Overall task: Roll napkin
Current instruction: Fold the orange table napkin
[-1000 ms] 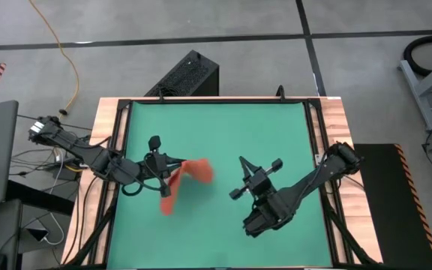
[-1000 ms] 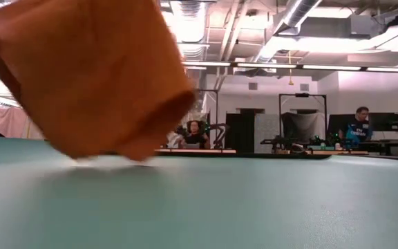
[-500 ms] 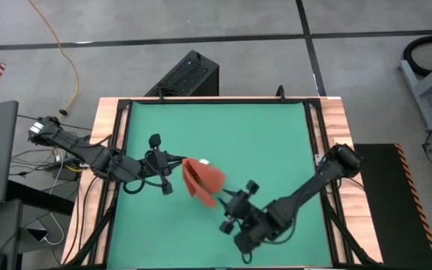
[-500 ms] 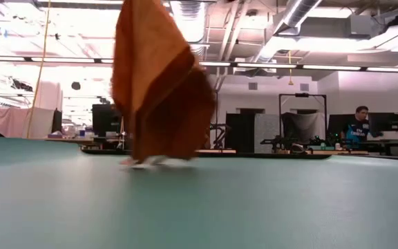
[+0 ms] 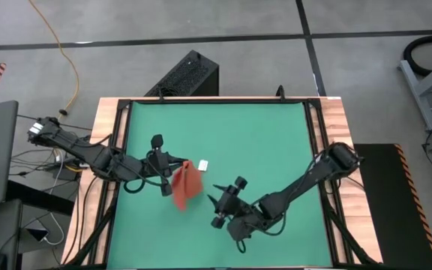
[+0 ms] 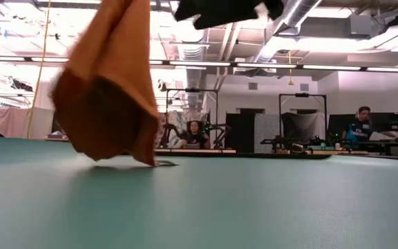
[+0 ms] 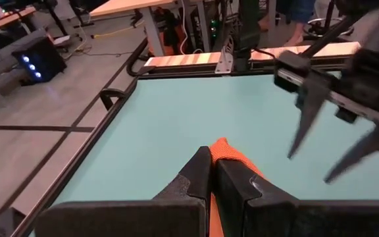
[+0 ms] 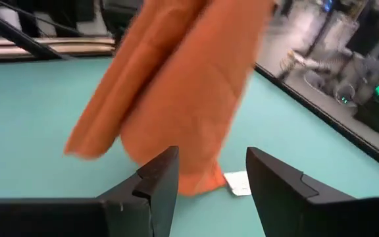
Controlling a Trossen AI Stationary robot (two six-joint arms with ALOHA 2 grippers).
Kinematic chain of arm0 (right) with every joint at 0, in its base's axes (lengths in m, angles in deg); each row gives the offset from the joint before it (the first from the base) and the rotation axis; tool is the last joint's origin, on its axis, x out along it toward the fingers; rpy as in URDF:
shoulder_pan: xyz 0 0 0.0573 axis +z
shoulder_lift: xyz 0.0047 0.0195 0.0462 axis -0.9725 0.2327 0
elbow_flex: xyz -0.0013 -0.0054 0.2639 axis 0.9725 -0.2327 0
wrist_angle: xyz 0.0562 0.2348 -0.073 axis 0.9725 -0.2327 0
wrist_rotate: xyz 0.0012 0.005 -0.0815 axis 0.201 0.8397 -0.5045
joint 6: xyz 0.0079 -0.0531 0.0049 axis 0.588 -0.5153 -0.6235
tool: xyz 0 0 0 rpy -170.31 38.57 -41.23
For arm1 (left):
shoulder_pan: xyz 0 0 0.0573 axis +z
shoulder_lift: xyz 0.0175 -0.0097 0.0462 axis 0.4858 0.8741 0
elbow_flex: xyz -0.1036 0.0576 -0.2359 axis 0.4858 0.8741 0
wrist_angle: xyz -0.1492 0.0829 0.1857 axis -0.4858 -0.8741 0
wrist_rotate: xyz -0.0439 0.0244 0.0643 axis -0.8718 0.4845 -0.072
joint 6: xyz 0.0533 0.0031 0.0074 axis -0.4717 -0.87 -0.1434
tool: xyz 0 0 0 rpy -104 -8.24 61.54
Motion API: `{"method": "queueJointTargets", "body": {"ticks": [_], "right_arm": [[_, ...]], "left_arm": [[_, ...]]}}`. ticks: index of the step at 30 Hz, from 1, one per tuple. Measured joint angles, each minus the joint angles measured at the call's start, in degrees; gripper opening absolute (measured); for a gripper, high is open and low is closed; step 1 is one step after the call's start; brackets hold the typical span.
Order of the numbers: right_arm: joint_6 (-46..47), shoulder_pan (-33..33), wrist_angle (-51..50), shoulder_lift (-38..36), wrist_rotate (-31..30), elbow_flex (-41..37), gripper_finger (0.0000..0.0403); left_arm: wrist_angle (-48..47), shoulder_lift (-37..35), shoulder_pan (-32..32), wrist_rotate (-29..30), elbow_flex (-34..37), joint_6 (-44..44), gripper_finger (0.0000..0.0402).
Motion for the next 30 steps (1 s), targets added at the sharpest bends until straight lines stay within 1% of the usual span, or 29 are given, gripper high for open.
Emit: {"method": "queueJointTargets", "body": {"ticks": [4, 8, 12, 17, 20, 22, 26, 27, 30], "right_arm": [[-6.59, -0.45, 6.2, 3.76, 0.32, -0.07, 0.019], [-8.12, -0.79, 7.26, 6.96, 0.27, 0.83, 0.0185], [-9.87, -0.9, 7.76, 7.07, 0.15, 1.02, 0.0184], [-12.63, -0.72, 7.74, 7.11, -1.44, 0.91, 0.0184], [-12.7, -0.74, 6.49, 7.08, -1.79, 0.94, 0.0184], [-12.78, -0.66, 5.18, 7.1, -3.25, 0.94, 0.0184], [-12.42, -0.98, 4.15, 7.08, -9.13, 0.94, 0.0184], [-12.4, -1.25, 4.15, 7.08, -9.89, 0.94, 0.0184], [-11.9, -2.29, 4.42, 7.08, -9.67, 0.94, 0.0184]], "left_arm": [[0.47, -0.02, 1.31, -0.52, -0.02, 1.22, 0.0], [0.57, -0.02, 2.95, -0.5, -0.02, 3.56, 0.0], [1.16, 0.13, 4.67, -0.5, -0.02, 5.41, 0.0], [1.75, 0.84, 6.34, -0.93, -0.02, 5.48, 0.0], [1.49, 0.94, 7.29, -1.45, -0.02, 5.63, 0.0], [2.04, 0.94, 7.93, -2.52, -0.02, 6.01, 0.0], [4.0, 0.94, 8.49, -6.18, -0.02, 6.0, 0.0], [4.63, 0.94, 8.53, -6.81, -0.02, 5.81, 0.0], [5.68, 0.94, 8.52, -7.67, -0.02, 5.73, 0.0]]}}
